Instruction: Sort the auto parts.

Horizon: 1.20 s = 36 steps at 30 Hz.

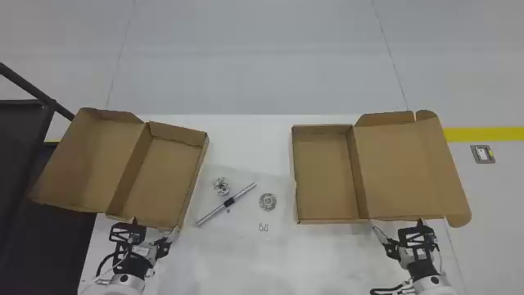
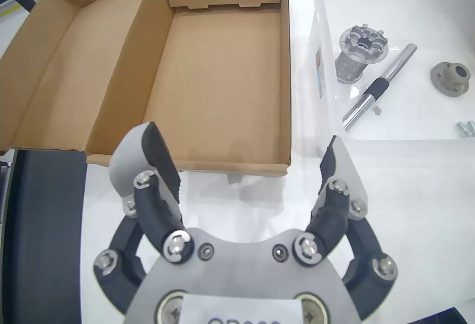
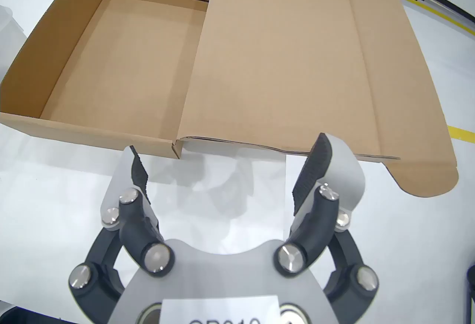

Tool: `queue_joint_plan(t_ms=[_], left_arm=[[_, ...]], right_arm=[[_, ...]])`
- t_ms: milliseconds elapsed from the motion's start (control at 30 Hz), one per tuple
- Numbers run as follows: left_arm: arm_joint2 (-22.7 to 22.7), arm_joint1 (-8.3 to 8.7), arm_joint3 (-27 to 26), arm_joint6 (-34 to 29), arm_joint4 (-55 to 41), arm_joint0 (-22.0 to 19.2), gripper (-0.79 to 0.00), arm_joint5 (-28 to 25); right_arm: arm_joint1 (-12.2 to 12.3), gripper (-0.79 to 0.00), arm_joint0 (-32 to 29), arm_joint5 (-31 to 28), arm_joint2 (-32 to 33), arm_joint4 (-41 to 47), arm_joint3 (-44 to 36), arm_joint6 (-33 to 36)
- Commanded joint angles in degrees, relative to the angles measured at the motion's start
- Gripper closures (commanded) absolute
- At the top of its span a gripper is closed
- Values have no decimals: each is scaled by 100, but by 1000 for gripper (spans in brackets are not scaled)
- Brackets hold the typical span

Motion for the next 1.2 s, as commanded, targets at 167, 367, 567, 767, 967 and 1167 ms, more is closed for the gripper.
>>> queue_joint_plan(t_ms=[167,367,567,767,967,1167], left_arm=[[0,0,0,0,0,0,-785,0],[0,0,0,0,0,0,-785,0],[-269,-31,-130,884,-416,233,-785,23],[-588,-28,-296,1497,-514,578,-785,-338],[-611,-27,-299,1521,-501,596,-785,-344],[-611,-27,-299,1521,-501,596,-785,-344]], right_arm=[[0,-785,0,0,0,0,0,0],[0,-785,0,0,0,0,0,0],[16,-785,-80,-386,-82,-407,-781,-52],[47,-785,-125,-912,-335,-1186,-1914,216],[50,-785,49,-1226,-655,-1507,-2389,676],[50,-785,49,-1226,-655,-1507,-2389,676]])
